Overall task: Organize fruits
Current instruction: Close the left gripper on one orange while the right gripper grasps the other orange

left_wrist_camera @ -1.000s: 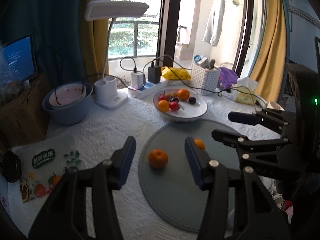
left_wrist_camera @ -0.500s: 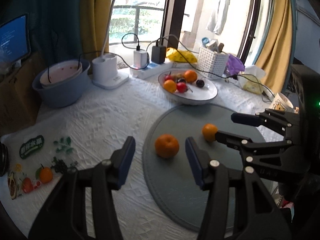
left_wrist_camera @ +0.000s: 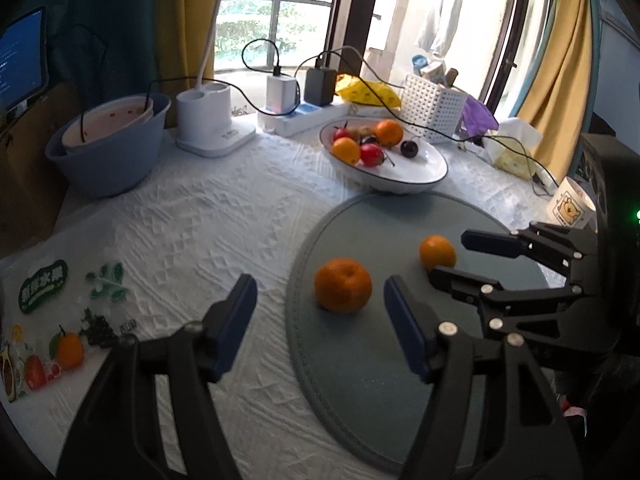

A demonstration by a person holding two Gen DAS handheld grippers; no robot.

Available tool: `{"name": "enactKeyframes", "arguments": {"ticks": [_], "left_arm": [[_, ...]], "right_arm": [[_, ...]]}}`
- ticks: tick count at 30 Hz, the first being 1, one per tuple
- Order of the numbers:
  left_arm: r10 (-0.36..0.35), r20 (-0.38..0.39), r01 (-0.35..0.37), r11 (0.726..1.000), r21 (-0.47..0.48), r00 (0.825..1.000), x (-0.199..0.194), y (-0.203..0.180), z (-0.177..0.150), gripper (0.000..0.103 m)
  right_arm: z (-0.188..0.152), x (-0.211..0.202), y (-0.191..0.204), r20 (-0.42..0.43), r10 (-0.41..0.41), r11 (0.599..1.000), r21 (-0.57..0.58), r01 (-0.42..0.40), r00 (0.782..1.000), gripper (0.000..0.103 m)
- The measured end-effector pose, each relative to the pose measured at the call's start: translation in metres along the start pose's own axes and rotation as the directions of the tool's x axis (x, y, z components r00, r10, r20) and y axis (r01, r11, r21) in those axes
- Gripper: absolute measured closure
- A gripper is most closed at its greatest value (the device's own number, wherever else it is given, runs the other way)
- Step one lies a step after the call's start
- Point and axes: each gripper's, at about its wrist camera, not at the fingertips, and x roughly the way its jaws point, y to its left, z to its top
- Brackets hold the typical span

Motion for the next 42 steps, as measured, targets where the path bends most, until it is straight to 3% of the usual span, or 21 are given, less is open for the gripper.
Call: {"name": "enactKeyframes", "arguments": {"ticks": [18, 20, 28, 30, 32, 36, 42], "left_arm": [[0.036, -0.052, -0.034, 0.999, 0.039, 0.998, 0.033, -0.014, 0.002, 0.036], [0.04, -0.055, -0.038, 0.998, 0.045, 0.998, 0.036, -0.015, 0.001, 0.036], [0.046, -0.069, -0.041, 0.996, 0.075, 0.997, 0.048, -0.019, 0.001, 0.036], [0.059, -0.076, -0.052, 0.995, 0.086, 0.995, 0.052, -0.02, 0.001, 0.046], [0.061, -0.09, -0.052, 0.994, 0.092, 0.994, 0.056, -0.021, 0.001, 0.05], [0.057, -0.088, -0.046, 0.992, 0.114, 0.994, 0.058, -0.027, 0.001, 0.061], [0.063, -0.089, -0.052, 0.991, 0.119, 0.994, 0.058, -0.029, 0.002, 0.062]], "right_arm": [[-0.013, 0.023, -0.017, -0.046, 0.028, 0.999, 0.027, -0.027, 0.999, 0.049], [-0.014, 0.023, -0.018, -0.045, 0.036, 0.999, 0.028, -0.034, 0.998, 0.056], [-0.011, 0.028, -0.026, -0.041, 0.046, 0.998, 0.045, -0.045, 0.998, 0.056], [-0.01, 0.03, -0.026, -0.041, 0.052, 0.998, 0.043, -0.05, 0.998, 0.057], [-0.009, 0.031, -0.025, -0.037, 0.063, 0.997, 0.034, -0.062, 0.997, 0.066], [-0.008, 0.031, -0.024, -0.035, 0.073, 0.997, 0.022, -0.073, 0.997, 0.066], [-0.009, 0.031, -0.025, -0.032, 0.084, 0.996, 0.021, -0.083, 0.996, 0.066]]}}
